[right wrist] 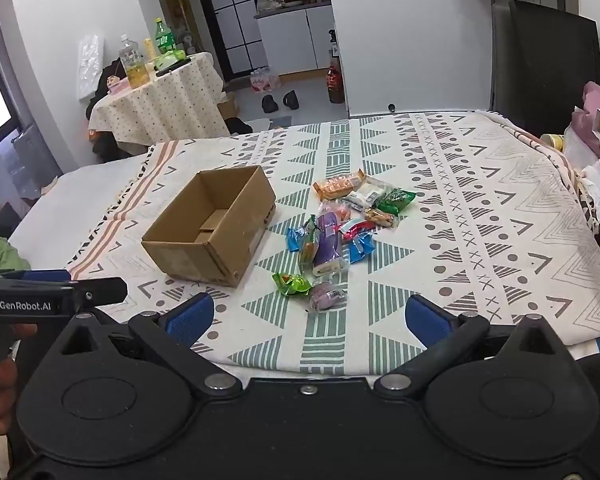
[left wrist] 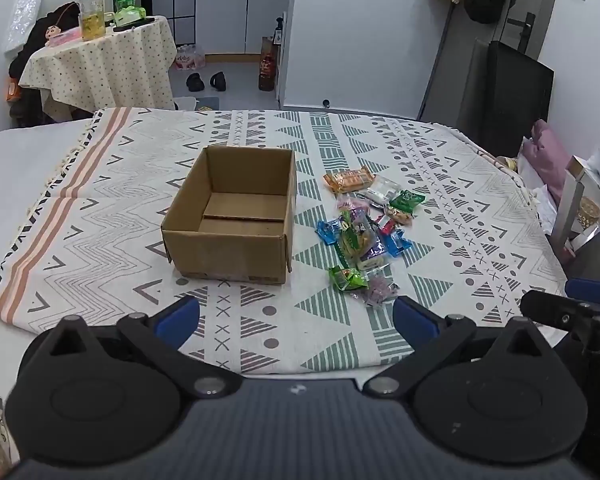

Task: Organize snacks

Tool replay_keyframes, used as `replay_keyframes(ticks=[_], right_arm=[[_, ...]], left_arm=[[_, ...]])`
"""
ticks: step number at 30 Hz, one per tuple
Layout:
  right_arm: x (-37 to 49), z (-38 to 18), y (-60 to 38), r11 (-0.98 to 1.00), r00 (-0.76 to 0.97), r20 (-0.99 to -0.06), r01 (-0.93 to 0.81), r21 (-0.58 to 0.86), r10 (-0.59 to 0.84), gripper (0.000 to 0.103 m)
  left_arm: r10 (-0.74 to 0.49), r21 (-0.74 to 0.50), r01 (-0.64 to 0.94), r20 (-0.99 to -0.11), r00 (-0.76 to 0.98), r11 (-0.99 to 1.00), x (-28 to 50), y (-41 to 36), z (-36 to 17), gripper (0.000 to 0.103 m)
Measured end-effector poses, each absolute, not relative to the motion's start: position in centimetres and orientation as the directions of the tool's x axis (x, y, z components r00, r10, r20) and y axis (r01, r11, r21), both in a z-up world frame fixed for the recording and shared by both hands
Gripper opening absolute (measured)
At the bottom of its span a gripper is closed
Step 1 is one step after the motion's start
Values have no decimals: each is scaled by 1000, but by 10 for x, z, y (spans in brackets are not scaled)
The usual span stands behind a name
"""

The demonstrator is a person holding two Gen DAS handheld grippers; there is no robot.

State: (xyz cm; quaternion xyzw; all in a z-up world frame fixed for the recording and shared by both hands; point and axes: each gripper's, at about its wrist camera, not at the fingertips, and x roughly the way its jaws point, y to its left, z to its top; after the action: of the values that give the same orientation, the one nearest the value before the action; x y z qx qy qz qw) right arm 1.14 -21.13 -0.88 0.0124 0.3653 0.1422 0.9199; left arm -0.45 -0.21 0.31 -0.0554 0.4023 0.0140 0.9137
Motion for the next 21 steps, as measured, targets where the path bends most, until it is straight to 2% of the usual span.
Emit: replay_keyframes(ticks=[21], right_arm=[[15, -9, -209, 957, 689, -670, -261, 124, 275, 103]], left_arm=[[-16, -84, -68, -740, 672, 994, -7, 2, 4, 102]])
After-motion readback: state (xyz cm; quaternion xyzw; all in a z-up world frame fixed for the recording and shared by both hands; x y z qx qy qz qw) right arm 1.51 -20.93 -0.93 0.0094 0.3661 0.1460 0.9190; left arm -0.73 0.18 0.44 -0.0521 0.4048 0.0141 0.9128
